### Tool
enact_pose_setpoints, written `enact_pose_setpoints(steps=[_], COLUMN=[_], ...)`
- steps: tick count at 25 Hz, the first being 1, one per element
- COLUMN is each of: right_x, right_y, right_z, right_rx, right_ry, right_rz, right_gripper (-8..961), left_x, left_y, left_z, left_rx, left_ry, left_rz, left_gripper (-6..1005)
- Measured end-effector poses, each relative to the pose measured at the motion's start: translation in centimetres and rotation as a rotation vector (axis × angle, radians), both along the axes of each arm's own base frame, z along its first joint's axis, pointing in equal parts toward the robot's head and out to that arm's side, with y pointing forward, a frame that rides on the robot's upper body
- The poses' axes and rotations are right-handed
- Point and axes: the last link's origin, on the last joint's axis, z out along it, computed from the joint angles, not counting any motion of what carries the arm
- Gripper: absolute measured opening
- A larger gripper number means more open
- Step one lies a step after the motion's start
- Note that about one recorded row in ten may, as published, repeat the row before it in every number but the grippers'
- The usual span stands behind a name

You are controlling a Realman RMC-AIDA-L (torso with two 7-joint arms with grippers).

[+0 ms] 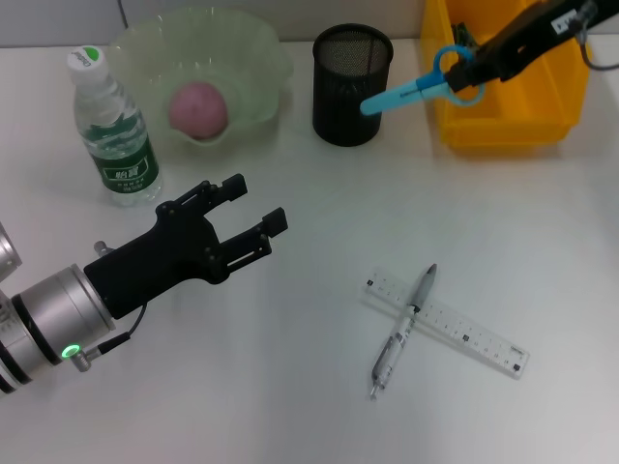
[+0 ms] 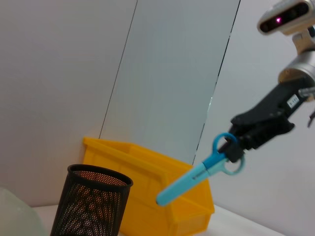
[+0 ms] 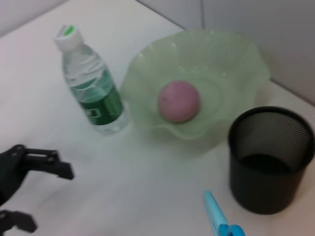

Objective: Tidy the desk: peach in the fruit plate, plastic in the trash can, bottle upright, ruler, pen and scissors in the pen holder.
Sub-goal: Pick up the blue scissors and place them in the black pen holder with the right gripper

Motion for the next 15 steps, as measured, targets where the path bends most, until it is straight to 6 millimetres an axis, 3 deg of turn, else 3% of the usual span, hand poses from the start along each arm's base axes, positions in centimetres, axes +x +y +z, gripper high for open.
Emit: enact_pose_setpoints(steps=[9,15], right_x=[-1.8,-1.9], right_y=[0.8,1.2], right_z=[1.5,2.1], right_rx=[0.08,0.122], right_ry=[-0.038,-0.047], right_rz=[0.032,0.03], right_gripper=[152,158], left_x=[-0.3,-0.3], left_y=[-0.1,-0.1], left_z=[-0.1,-0.1], left_rx=[0.007,0.003], left_ry=[0.005,0.005], left_rz=[0.014,0.021], left_gripper=[779,779])
